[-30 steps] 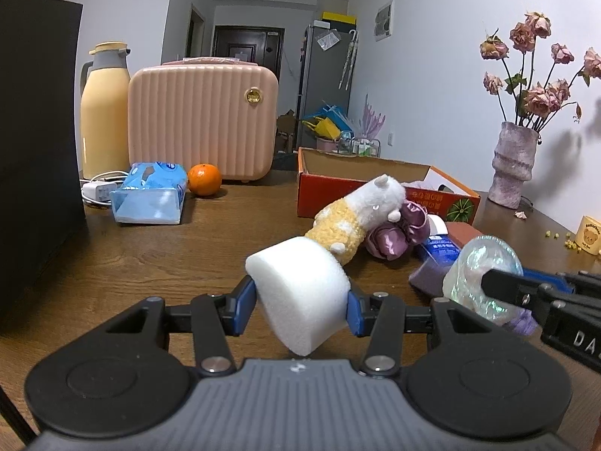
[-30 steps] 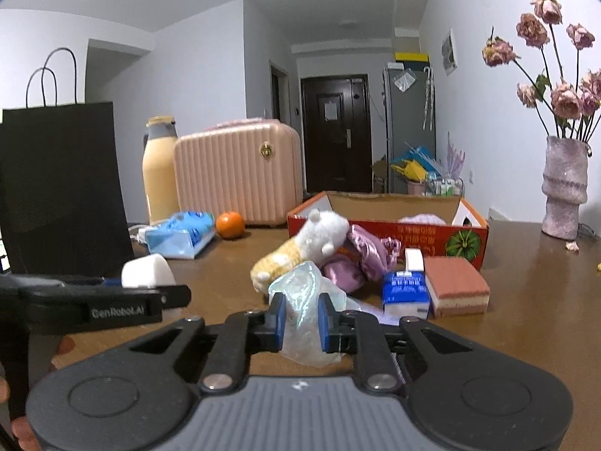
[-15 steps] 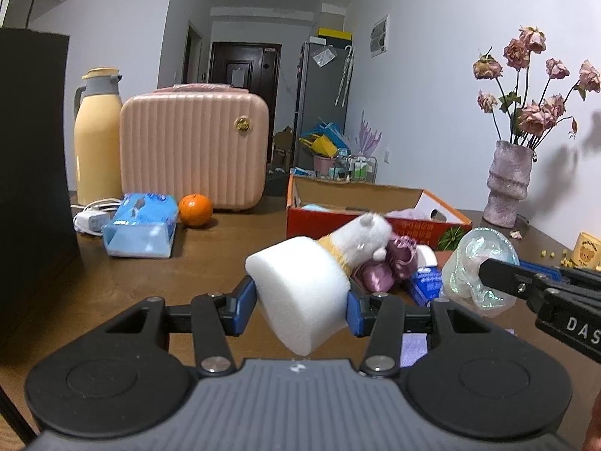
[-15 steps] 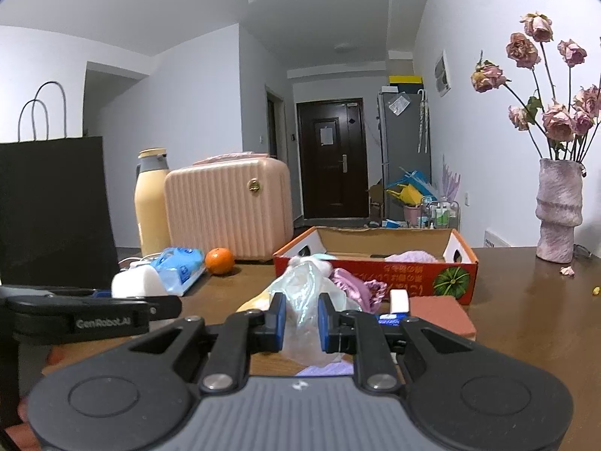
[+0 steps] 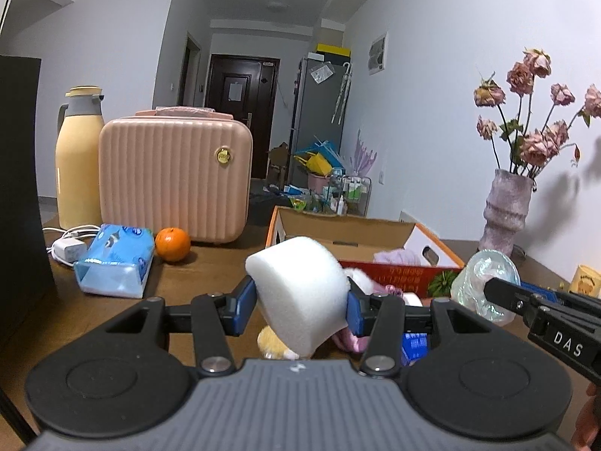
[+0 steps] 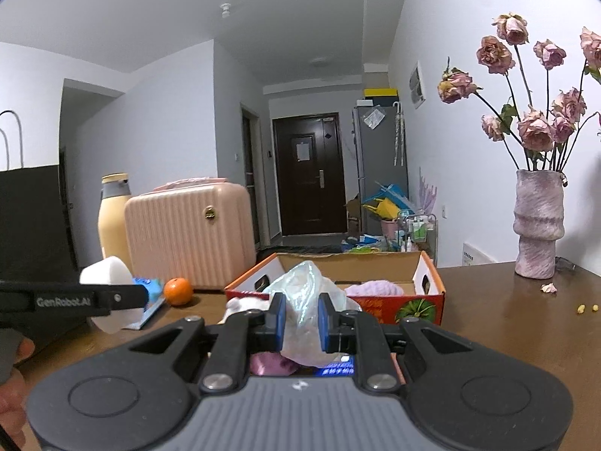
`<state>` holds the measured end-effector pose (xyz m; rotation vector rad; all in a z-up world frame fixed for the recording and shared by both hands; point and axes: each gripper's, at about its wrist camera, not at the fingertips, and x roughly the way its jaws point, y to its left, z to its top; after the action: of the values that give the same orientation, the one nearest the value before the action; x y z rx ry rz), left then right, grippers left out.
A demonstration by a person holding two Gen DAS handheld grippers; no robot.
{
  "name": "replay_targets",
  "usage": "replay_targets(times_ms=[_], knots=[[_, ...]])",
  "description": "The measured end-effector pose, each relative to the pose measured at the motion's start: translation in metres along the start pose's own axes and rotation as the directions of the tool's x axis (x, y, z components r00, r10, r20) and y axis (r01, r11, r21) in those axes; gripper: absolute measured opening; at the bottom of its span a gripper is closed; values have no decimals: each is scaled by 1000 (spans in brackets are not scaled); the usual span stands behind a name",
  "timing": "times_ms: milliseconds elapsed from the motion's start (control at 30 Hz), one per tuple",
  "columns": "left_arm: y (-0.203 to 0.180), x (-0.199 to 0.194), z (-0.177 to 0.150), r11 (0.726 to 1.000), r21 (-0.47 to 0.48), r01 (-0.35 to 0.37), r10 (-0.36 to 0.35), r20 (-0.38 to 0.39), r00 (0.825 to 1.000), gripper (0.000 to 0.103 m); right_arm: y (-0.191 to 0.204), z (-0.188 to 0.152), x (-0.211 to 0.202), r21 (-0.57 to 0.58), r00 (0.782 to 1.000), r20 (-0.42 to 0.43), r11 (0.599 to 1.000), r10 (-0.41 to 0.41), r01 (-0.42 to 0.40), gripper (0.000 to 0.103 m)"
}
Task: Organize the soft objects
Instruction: 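Grasp the clear plastic-wrapped item with the right tool while the left tool carries the foam cylinder toward the box, then carry the foam cylinder in the left tool and clear item in the right tool over the box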
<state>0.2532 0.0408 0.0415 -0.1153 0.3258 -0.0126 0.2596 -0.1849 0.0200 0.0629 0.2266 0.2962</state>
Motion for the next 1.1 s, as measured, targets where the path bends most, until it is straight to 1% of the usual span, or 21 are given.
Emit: replay_targets(times_ms=[367,500,733,900,1100], knots=[[-7,31,30,1000,-22,3,-2,48,999,49,-16,15,36,3,999,35,1000,-27,27,17],[-7,45,40,998,-56,14,-12,45,999,49,-20,22,47,-12,998,54,999,-45,46,17],[-12,68,54,998,-70,5,-1,63,998,49,-28,35,70,-15,996,66,998,-59,60,17],[-11,87,60,997,-73,-1,6,64,998,49,-32,40,87,-41,996,63,997,-66,69,17],[-16,108,65,998,-60,-7,10,60,998,49,-43,41,107,-46,995,45,995,-85,87,17]])
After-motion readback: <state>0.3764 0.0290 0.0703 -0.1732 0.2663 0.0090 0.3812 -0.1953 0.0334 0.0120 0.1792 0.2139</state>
